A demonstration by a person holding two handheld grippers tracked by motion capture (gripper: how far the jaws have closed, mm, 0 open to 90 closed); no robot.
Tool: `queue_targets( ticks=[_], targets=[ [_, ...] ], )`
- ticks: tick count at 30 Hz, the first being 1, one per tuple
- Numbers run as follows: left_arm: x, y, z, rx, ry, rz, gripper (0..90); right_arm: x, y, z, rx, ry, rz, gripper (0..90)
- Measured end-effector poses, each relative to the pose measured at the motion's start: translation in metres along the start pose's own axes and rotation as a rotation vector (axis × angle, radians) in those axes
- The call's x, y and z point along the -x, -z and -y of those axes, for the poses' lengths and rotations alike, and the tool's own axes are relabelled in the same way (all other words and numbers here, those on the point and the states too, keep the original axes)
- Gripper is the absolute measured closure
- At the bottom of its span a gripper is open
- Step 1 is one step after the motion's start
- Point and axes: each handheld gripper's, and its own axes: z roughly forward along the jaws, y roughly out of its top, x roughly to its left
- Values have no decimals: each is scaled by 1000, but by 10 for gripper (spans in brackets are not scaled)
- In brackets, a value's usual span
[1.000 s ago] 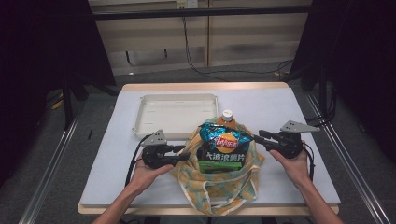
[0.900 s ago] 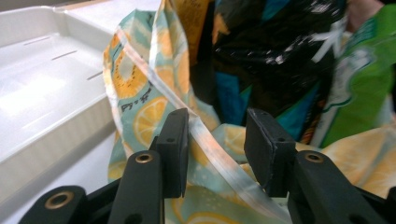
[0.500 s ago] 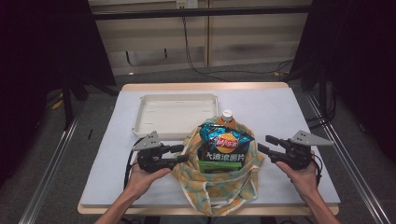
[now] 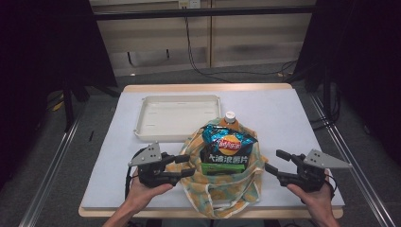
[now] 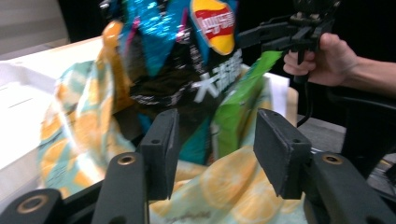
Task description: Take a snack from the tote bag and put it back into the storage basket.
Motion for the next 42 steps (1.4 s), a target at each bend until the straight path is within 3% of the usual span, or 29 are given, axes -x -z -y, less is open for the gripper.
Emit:
queue_targets(
  ticks=[6, 10, 13, 18, 23, 26, 28, 34, 39, 42],
  targets=[
    [7, -8, -4, -3, -32, 18, 466, -10, 9, 9, -20, -1, -9, 262],
    [8, -16, -8, -11, -33, 16, 455, -16, 11, 15, -34, -19, -42, 221],
    [8, -22, -12, -7, -45, 28, 492, -21, 11, 15, -37, 2, -59, 216],
    [4, -35, -13, -43, -74, 17, 556, -21, 8, 14, -44, 15, -62, 216],
    [1, -45, -14, -74, -82, 67, 689, -19, 7, 14, -39, 10, -63, 216],
    [2, -52, -16, -110, -86, 80, 658, -19, 6, 14, -44, 8, -62, 216],
    [3, -56, -15, -100, -93, 84, 659, -19, 6, 14, -43, 10, -63, 216],
    [-1, -62, -8, -103, -64, 101, 679, -19, 5, 14, -44, 7, -66, 214],
    [0, -69, -1, -138, -54, 111, 657, -19, 2, 13, -51, 12, -73, 211],
    [-1, -68, -2, -149, -55, 127, 719, -19, 1, 13, -54, 20, -77, 209]
  ],
)
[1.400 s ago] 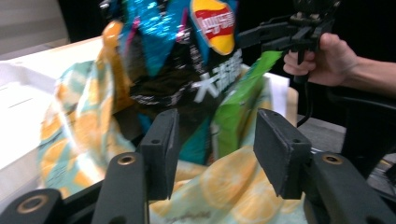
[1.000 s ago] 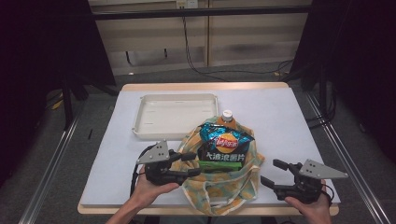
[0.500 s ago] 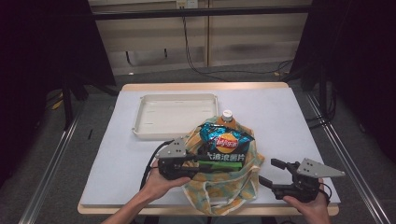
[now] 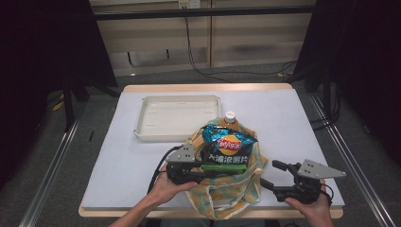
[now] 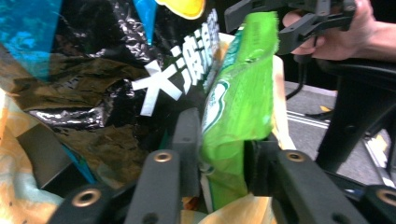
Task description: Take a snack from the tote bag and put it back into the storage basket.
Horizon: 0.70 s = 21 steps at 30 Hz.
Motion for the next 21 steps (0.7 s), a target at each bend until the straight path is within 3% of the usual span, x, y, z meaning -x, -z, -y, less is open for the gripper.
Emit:
queue_targets(
  ticks=[9, 16, 21],
  targets=[
    [1, 2, -1, 8, 17, 25, 738, 1, -2, -1, 3, -12, -9, 207],
    [-1, 7, -4, 41, 18, 48, 740, 1, 1, 0, 9, -19, -8, 198],
    [1, 10, -9, 39, 14, 40, 741, 3, 3, -1, 16, -22, -7, 172]
  ],
)
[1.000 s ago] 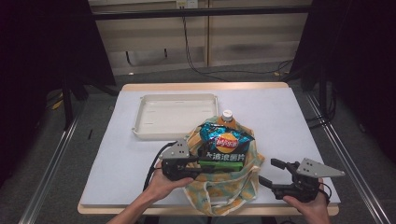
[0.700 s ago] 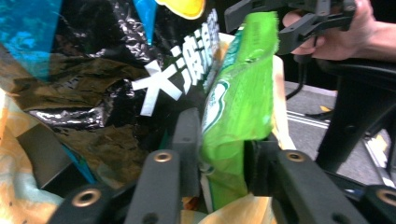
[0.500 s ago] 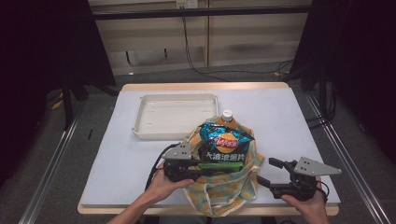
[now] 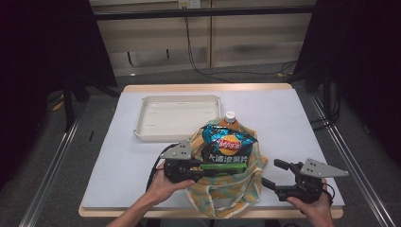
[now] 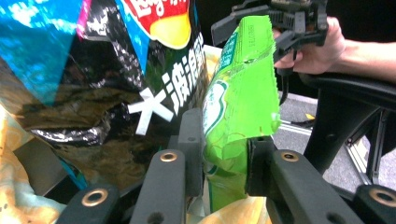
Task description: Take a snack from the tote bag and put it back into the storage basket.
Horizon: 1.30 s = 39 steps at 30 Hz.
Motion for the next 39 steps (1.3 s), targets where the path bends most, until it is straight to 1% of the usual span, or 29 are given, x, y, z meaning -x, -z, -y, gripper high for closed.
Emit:
queue_targets(
  ticks=[2, 5, 7, 10, 12, 13, 17, 18, 19, 21, 22, 25, 27, 28, 29, 30, 31, 32, 33, 35, 37, 38, 39],
  targets=[
    [1, 1, -2, 9, -4, 1, 741, -1, 0, 0, 1, -3, -6, 169],
    [1, 1, -3, 9, -4, 1, 741, -1, 1, 0, 2, -1, -9, 166],
    [1, 1, -3, 14, 1, -2, 741, -1, 1, 0, 1, -2, -4, 165],
    [2, 4, -6, 24, -7, 2, 741, 0, 1, 0, 2, -5, -3, 161],
    [2, 7, -8, 25, -8, -7, 741, 0, 1, 0, 4, -3, -7, 159],
    [2, 7, -8, 34, -8, -6, 741, -1, 0, 0, 3, -3, -7, 158],
    [3, 11, -11, 39, -9, -13, 741, -1, 0, 0, 0, -1, -7, 155],
    [3, 11, -11, 47, -7, -10, 741, -1, 0, 0, 1, -4, -5, 155],
    [3, 12, -12, 43, -13, -16, 740, -1, 1, 0, 1, -2, -4, 155],
    [4, 13, -15, 58, -14, -10, 741, 0, 1, 0, 3, -4, -3, 155],
    [5, 14, -16, 54, -17, -15, 741, 0, 1, 0, 3, -5, -2, 153],
    [5, 17, -19, 70, -21, -13, 741, 0, 0, 0, 4, -4, -3, 152],
    [5, 19, -20, 74, -22, -20, 741, 0, 0, 0, 4, -3, -2, 147],
    [5, 20, -21, 79, -27, -16, 741, 0, 0, 0, 3, -5, -1, 146],
    [5, 21, -21, 81, -21, -22, 741, 0, 1, 0, 4, -6, 1, 144],
    [5, 22, -22, 83, -29, -20, 741, 0, 1, 0, 3, -9, 3, 142],
    [6, 22, -23, 84, -28, -21, 741, 0, 1, 0, 3, -6, 3, 142],
    [6, 24, -24, 72, -37, -32, 741, 0, 1, 0, 3, -6, 4, 142],
    [7, 24, -25, 86, -36, -27, 741, 0, 1, 0, 3, -6, 5, 141],
    [8, 26, -28, 85, -41, -35, 741, 0, 1, 0, 4, -7, 5, 139],
    [8, 26, -31, 92, -52, -27, 741, 0, 1, 0, 4, -5, 6, 137],
    [9, 26, -33, 89, -52, -33, 741, 0, 0, 0, 6, -8, 5, 137],
    [9, 26, -35, 97, -50, -27, 741, 0, 0, 0, 6, -8, 6, 137]
  ],
)
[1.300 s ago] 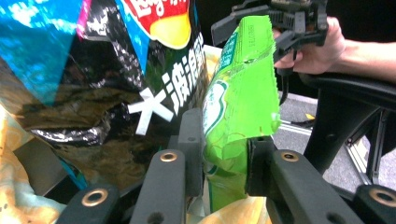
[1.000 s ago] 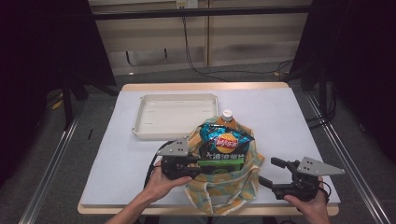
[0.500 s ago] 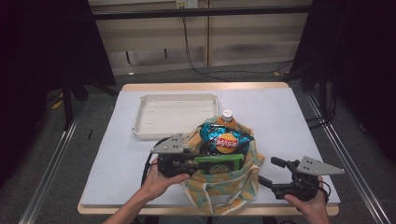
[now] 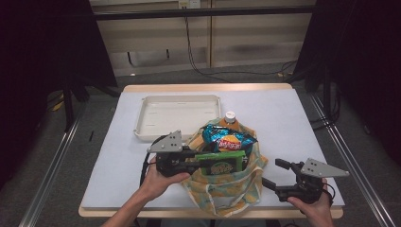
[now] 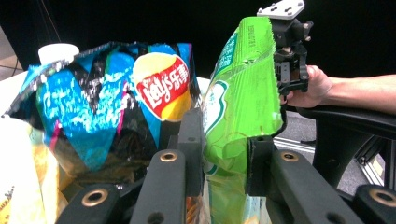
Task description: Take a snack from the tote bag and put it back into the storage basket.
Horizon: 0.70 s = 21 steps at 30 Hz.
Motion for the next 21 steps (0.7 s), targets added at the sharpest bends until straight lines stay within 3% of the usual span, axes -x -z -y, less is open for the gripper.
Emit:
queue_targets(
  ticks=[5, 7, 15, 21],
  targets=[
    [-1, 6, -11, 5, -20, -19, 741, 0, 1, 0, 2, -3, 4, 135],
    [-1, 8, -14, 26, -19, -11, 742, 0, 1, 0, 4, -9, 7, 134],
    [-3, 11, -20, 31, -13, -37, 744, 0, 1, 0, 4, -7, 7, 133],
    [-6, 18, -30, 51, -19, -23, 743, 1, 2, -1, 18, -12, 22, 131]
  ],
)
